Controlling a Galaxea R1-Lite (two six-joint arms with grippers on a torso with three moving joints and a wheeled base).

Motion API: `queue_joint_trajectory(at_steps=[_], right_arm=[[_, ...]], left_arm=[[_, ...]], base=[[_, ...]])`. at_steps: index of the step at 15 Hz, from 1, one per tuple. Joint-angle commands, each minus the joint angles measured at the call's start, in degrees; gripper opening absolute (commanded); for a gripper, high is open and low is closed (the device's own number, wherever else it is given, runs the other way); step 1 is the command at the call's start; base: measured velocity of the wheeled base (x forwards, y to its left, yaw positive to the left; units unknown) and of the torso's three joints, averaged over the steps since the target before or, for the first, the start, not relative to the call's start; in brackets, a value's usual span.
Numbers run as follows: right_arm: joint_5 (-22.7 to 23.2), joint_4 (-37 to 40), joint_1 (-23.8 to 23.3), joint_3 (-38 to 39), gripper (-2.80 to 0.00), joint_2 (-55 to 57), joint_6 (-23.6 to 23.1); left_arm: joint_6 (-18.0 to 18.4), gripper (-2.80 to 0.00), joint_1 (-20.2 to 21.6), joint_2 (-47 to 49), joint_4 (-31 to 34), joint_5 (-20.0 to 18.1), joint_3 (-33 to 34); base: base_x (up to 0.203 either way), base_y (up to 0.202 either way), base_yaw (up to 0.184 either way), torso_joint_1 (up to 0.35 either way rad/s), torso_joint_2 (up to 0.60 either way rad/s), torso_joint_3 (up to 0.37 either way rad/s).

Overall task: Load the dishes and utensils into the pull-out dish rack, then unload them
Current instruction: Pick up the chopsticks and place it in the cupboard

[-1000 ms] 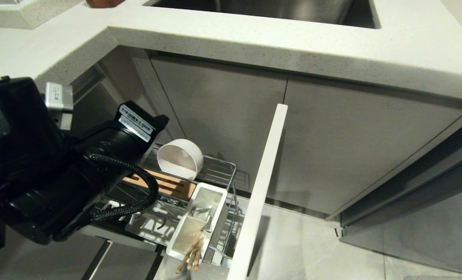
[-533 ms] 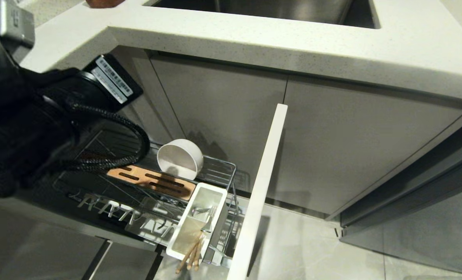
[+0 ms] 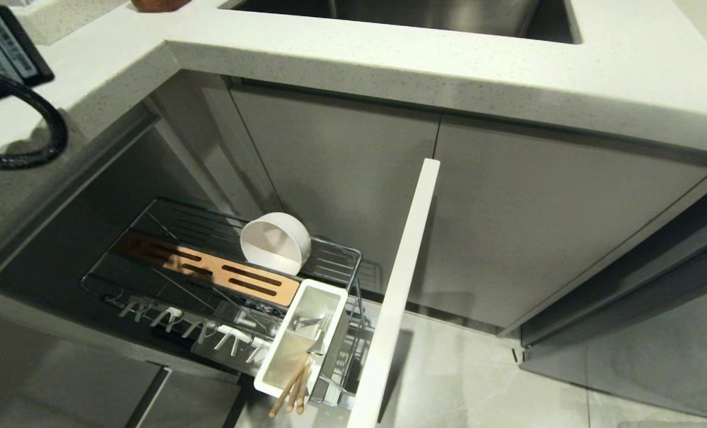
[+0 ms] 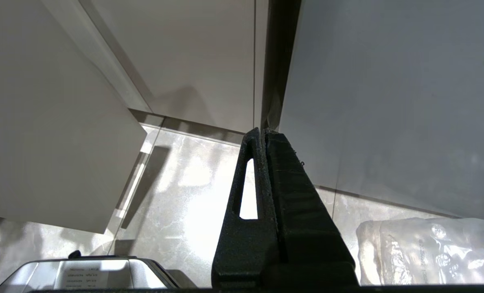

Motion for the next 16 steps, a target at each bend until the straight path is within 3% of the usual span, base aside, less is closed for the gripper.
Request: queue_joint_trajectory(at_steps=[1, 3, 7, 8, 11, 13, 16], right_arm=[[0.0, 0.0, 0.1, 0.1, -2.8, 0.0, 0.0], [0.0, 0.0, 0.0, 0.2, -2.8, 0.0, 0.0], [0.0, 0.0, 0.0, 0.2, -2.8, 0.0, 0.0], [0.0, 0.0, 0.0, 0.2, -2.8, 0.0, 0.0], [0.0, 0.0, 0.0, 0.1, -2.8, 0.0, 0.0], [0.0, 0.0, 0.0, 0.2, -2.8, 0.0, 0.0], [0.0, 0.0, 0.0, 0.2, -2.8, 0.0, 0.0]], left_arm=[[-0.3, -2.8, 2.5, -0.6, 5.2, 1.2, -4.9], [-0.8, -2.8, 5.8, -1.7, 7.7, 2.0, -6.7], [-2.9, -2.8, 18.4, -3.2, 13.7, 1.3, -11.3], [-4.6, -2.8, 22.0, -3.4, 17.5, -0.3, -13.2], [-9.9, -2.8, 32.3, -4.4, 30.0, -10.8, -17.3], [-13.3, -2.8, 38.7, -4.7, 35.9, -15.5, -18.8], [-17.6, -2.8, 46.6, -4.8, 38.1, -17.2, -17.3]], base=[[0.0, 0.0, 0.0, 0.0, 0.0, 0.0], [0.0, 0.0, 0.0, 0.0, 0.0, 0.0], [0.0, 0.0, 0.0, 0.0, 0.0, 0.0], [0.0, 0.0, 0.0, 0.0, 0.0, 0.0], [0.0, 0.0, 0.0, 0.0, 0.0, 0.0], [0.0, 0.0, 0.0, 0.0, 0.0, 0.0], [0.0, 0.0, 0.0, 0.0, 0.0, 0.0]])
